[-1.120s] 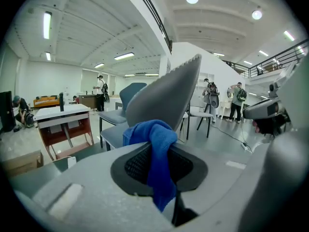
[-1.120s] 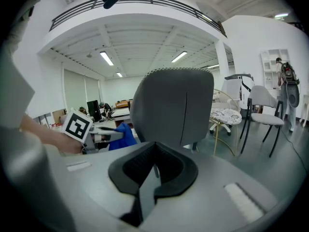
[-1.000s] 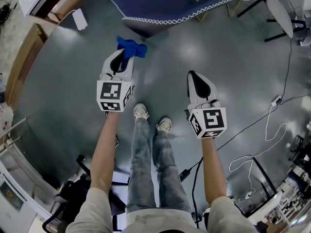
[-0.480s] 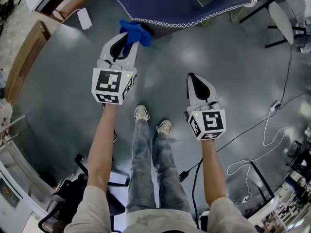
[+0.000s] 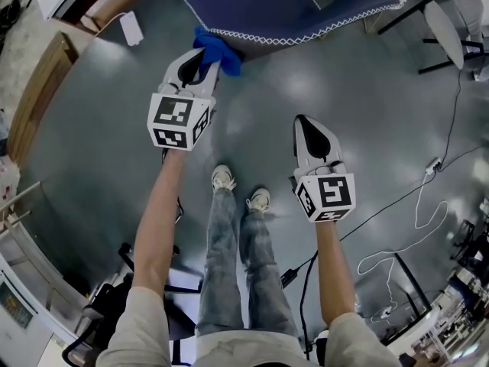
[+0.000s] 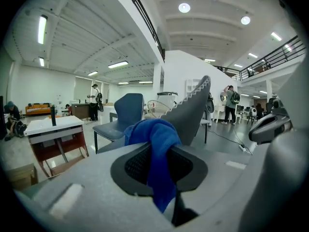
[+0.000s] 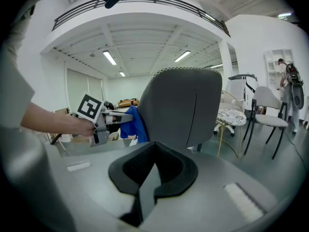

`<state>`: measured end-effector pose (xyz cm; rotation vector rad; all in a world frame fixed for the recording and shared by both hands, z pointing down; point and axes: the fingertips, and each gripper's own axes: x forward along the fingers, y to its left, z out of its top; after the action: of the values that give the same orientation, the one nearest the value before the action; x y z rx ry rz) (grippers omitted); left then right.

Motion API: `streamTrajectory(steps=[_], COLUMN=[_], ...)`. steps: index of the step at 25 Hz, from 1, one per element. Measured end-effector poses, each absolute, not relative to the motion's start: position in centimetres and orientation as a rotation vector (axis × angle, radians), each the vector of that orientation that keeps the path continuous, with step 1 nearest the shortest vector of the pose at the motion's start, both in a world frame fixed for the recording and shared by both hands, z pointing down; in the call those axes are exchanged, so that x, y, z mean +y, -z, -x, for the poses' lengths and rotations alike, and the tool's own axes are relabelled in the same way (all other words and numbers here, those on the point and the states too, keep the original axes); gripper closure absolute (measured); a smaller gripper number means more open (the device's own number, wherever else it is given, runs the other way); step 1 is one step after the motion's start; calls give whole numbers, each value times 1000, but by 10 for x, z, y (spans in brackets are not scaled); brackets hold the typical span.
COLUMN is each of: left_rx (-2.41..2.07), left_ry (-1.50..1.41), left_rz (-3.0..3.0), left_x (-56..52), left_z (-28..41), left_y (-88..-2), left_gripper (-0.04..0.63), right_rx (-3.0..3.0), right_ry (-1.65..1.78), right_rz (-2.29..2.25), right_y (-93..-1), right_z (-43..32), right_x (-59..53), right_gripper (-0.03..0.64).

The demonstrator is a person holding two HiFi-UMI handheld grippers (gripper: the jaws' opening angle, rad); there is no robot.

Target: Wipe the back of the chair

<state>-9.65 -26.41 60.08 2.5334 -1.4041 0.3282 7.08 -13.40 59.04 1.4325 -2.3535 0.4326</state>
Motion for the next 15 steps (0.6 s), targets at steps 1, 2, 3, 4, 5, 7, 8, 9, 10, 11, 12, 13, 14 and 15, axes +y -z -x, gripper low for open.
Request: streamTrajectory(steps=[1,2,3,4,5,7,8,9,10,11,12,13,14,15], left_rx=[-1394,-1385,-1377,-1368,-1363,-1355,-1352,-1350,-1349,-1347,-1342,-1335,-1330,-1327], left_ry=[-356,-384,-410,-431,-442,-452,-460,-471,-487,-509,-534,-555,-568,-575], left_rz=[-2519,-2506,-2495,-2485,-2475,-2450,-2438,-2429,-2423,-2419,-2415,-2406,-2395,-2386], left_x=[-265,-266,-268,-271,-273,-278,-279,-279,-279,-279,-279,-279,-278,-278], left_z=[96,95,95,94,93,92,91,91,90,89,87,86,87,87], left_y=[-612,-622,-633,-641,-649,-663,-670,-676,-682,-688,-694,-700,-705,-709], left_gripper=[532,532,532,532,532,532,532,532,531,531,531,531,531,529], right_rx=[-2356,-2358,-2359,-2358,-2358,-2354,-2352,-2350,-2348,-2345,-2341,-2340,-2341,-2342], right_ry=[-434,-435,-438,-440,-442,-443,-443,-444,-445,-445,-447,-451,-455,-456], right_rz=[-1432,-1434,-1437,-1441,-1443,-1443,-1442,-1443,-1445,-1450,-1456,-1459,-1458,-1453], right_y=[-590,-590,-590,-590,-590,-591,-592,-592,-592,-592,-592,-593,-593,-593], right_z=[-71,-71,-71,-71,-71,-72,-73,-74,-76,-78,-80,-80,-79,-78], right_x=[-135,-136,-137,-138,-139,-142,-142,-142,-142,-142,-142,-141,-141,-140], right_gripper=[617,617,617,617,617,617,617,617,617,617,617,617,617,617])
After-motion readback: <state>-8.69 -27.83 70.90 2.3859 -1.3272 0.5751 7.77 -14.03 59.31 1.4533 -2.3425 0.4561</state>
